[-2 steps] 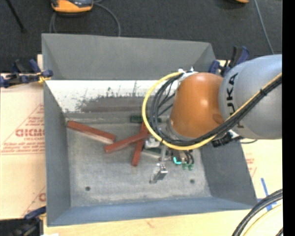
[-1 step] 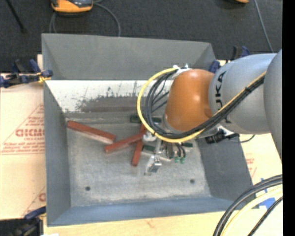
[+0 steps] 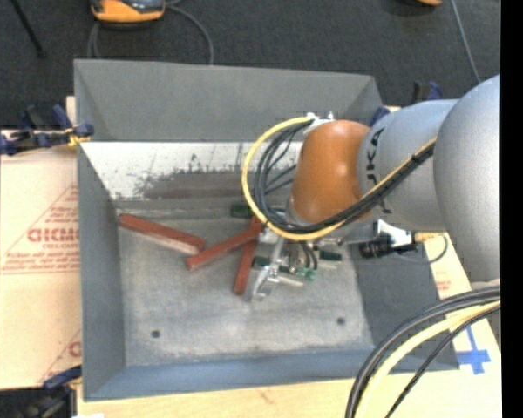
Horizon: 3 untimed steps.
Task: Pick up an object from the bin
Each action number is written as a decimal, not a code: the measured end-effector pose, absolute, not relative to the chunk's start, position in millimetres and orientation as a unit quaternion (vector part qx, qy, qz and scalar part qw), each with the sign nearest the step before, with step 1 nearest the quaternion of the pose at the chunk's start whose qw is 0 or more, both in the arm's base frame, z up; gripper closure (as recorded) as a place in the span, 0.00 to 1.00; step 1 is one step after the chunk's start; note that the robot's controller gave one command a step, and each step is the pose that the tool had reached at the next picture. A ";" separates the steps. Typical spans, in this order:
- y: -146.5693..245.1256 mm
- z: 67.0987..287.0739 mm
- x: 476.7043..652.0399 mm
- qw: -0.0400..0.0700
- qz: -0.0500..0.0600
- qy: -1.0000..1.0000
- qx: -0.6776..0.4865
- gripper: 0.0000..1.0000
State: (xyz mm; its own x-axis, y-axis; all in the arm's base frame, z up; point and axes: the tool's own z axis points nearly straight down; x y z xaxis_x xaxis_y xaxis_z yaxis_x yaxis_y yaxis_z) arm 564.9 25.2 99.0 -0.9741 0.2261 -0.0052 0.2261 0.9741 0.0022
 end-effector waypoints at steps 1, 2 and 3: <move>51.8 81.7 589.4 0.012 0.000 0.992 0.126 1.00; 51.8 81.7 589.4 0.012 0.000 0.992 0.126 1.00; 53.7 98.7 579.2 0.001 -0.001 0.995 0.103 1.00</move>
Offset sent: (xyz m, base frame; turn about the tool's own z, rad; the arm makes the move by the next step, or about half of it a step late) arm 0.0000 0.0000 0.0000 0.0000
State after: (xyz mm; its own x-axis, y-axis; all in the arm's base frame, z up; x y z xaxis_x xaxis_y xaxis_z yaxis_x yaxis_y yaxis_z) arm 579.2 53.7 98.7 -0.9788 0.2050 -0.0026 0.2050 0.9787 -0.0024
